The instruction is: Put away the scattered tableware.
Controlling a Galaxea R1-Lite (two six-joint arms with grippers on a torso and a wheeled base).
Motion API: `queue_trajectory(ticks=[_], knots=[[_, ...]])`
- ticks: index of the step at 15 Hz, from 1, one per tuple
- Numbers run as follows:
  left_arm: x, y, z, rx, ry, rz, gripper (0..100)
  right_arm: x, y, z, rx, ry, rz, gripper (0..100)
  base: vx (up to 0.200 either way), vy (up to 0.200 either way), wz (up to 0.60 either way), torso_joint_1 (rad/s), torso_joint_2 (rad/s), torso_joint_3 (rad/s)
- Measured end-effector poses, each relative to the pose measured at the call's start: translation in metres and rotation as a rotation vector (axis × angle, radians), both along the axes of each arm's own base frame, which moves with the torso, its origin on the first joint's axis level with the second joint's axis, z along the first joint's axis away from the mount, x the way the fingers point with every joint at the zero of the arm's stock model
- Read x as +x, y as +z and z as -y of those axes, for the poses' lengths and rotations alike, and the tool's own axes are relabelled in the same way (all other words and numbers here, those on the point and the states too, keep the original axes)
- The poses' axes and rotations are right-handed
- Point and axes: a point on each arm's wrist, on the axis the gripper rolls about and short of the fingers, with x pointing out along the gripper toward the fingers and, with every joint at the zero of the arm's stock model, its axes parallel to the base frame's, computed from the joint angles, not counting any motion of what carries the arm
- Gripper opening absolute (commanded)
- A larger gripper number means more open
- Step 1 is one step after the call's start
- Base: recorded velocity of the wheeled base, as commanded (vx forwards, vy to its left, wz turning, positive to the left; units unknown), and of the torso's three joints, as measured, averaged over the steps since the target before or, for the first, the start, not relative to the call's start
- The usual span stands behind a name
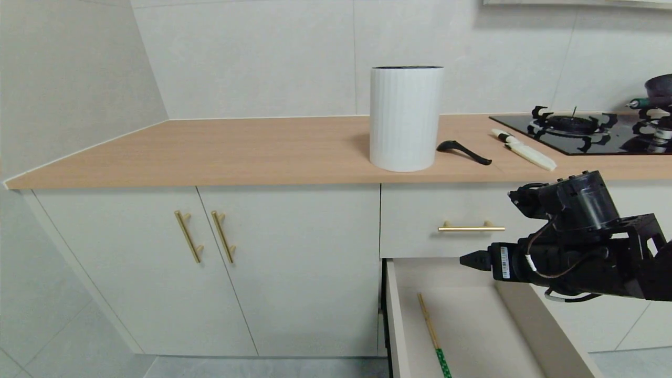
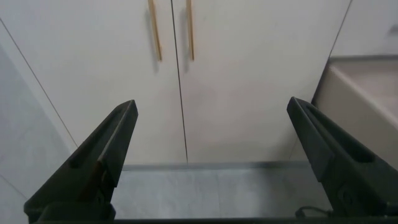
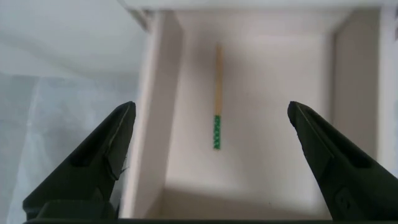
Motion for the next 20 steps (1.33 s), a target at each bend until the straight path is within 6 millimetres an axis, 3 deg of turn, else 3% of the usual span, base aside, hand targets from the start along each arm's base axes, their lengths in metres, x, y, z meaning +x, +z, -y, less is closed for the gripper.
queue_trajectory(ticks=[20], knots=[[0.0000, 0.0000, 0.0000, 0.000, 0.000, 0.000, 100, -0.0002, -0.0046, 0.0004, -0.010, 0.003, -0.014, 100, 0.000, 0.000, 0.00, 0.201, -0.47, -0.271]])
